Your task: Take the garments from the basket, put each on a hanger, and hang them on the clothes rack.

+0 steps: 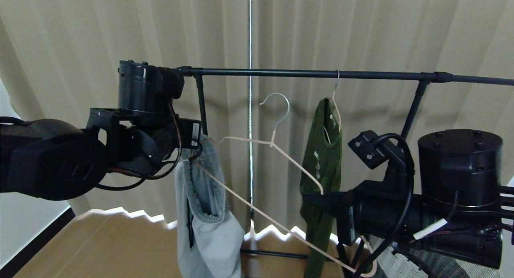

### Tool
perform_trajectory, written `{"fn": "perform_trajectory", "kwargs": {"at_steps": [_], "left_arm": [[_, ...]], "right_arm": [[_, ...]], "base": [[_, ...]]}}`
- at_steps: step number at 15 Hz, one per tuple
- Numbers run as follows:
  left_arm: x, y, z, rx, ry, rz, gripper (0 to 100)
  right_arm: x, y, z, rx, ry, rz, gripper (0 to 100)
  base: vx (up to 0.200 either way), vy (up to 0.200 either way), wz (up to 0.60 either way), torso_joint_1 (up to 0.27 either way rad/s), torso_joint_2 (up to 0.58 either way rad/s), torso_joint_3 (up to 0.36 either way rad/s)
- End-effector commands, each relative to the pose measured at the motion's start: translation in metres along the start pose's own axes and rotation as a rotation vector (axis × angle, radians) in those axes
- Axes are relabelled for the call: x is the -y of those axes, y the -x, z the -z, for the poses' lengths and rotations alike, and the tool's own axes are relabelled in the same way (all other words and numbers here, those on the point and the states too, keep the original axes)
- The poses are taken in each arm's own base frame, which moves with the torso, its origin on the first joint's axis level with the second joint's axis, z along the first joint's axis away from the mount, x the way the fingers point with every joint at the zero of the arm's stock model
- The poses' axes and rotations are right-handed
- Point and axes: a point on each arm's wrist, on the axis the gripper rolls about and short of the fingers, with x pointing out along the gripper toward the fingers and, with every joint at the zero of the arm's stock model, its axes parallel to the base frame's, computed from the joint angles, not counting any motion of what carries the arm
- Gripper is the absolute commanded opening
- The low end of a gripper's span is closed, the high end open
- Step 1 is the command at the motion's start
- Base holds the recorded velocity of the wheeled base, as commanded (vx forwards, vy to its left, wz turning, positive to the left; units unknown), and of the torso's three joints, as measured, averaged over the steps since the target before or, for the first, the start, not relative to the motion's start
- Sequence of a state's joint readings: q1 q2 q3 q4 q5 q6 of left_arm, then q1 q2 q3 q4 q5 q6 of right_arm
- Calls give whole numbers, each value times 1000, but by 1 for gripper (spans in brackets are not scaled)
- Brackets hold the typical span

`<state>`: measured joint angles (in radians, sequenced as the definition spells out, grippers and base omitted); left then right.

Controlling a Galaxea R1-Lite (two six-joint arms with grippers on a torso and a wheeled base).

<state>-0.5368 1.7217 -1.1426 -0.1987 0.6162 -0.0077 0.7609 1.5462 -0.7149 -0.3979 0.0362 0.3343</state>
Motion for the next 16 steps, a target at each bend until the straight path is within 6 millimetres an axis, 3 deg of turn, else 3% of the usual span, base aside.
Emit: {"fn": "perform_trajectory", "kwargs": {"at_steps": [1,9,16], "left_arm": [[2,-1,-7,9,20,1,0],[10,-8,-9,-1,64,10,0],[10,3,-8,-31,43,25,0]], "right_arm": [[1,-12,1,-6,0,3,0],[-11,-26,8,42,23,-57,0],[-7,-46,13,48,22,-13,0]], "base": [[0,0,0,0,0,0],[0,0,0,0,0,0],[0,0,0,0,0,0]]}}
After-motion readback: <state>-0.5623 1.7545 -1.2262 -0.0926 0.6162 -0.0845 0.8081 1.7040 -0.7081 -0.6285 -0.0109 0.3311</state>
